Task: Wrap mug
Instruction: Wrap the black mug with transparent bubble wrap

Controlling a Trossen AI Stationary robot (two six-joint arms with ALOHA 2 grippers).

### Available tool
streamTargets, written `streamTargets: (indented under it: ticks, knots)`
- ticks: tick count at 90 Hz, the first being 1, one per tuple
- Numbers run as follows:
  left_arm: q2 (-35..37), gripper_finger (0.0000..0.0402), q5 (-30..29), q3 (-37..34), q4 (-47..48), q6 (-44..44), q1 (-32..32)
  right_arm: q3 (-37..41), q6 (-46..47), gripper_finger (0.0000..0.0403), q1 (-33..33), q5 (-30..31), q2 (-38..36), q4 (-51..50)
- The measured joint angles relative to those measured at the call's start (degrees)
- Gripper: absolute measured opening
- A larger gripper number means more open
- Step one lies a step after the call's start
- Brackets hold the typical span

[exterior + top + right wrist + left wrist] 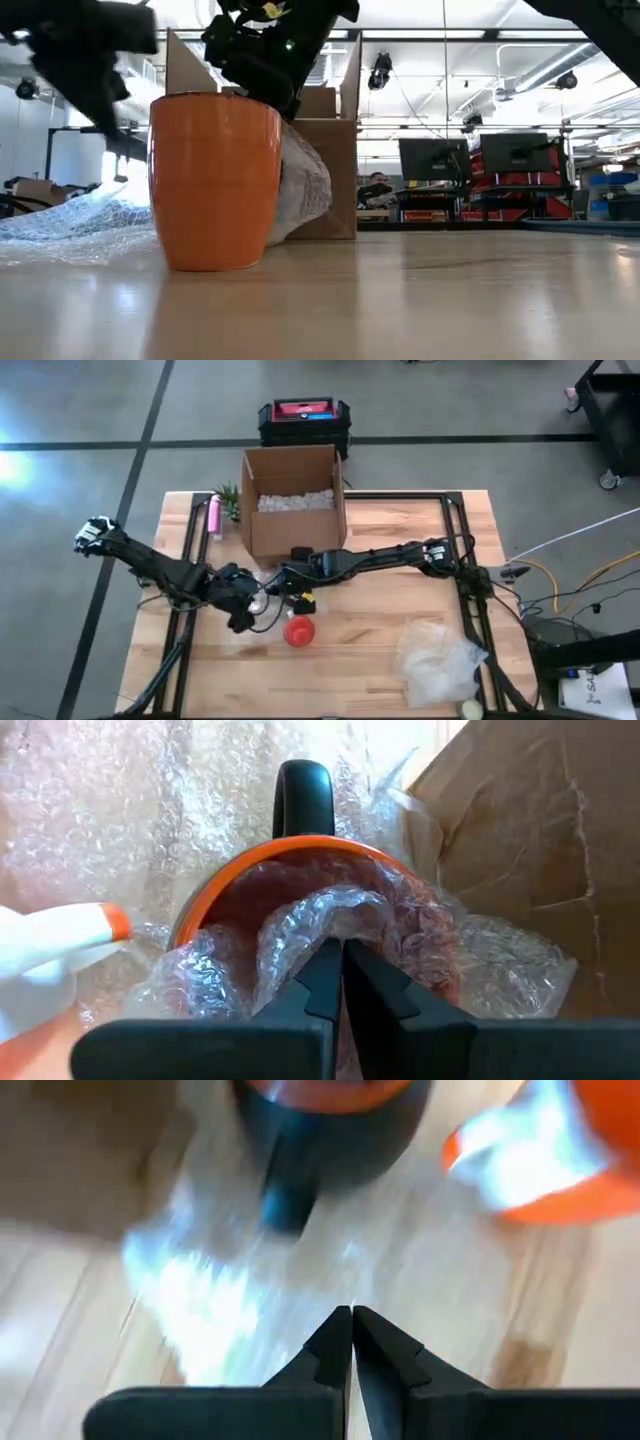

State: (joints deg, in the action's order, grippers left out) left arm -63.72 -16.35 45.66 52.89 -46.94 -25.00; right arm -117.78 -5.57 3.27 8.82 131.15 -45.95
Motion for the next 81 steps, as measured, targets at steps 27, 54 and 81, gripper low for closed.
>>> streamTargets:
  ticks: [27,54,81]
  knots:
    - [0.0,0.0093,9.4,-9.7,0.2,-12.2,-2.4,0.0,-0.3,0.0000,0.2,0.1,0.0,-0.1]
    - [0.1,0.0245,14.3,-21.0,-9.0,-15.4,-2.4,0.0,-0.3,0.0000,0.2,0.1,0.0,0.0]
    - [0.9,0.0134,14.4,-21.9,-10.0,-15.3,-2.4,0.1,1.3,0.0000,1.9,0.4,0.4,1.4]
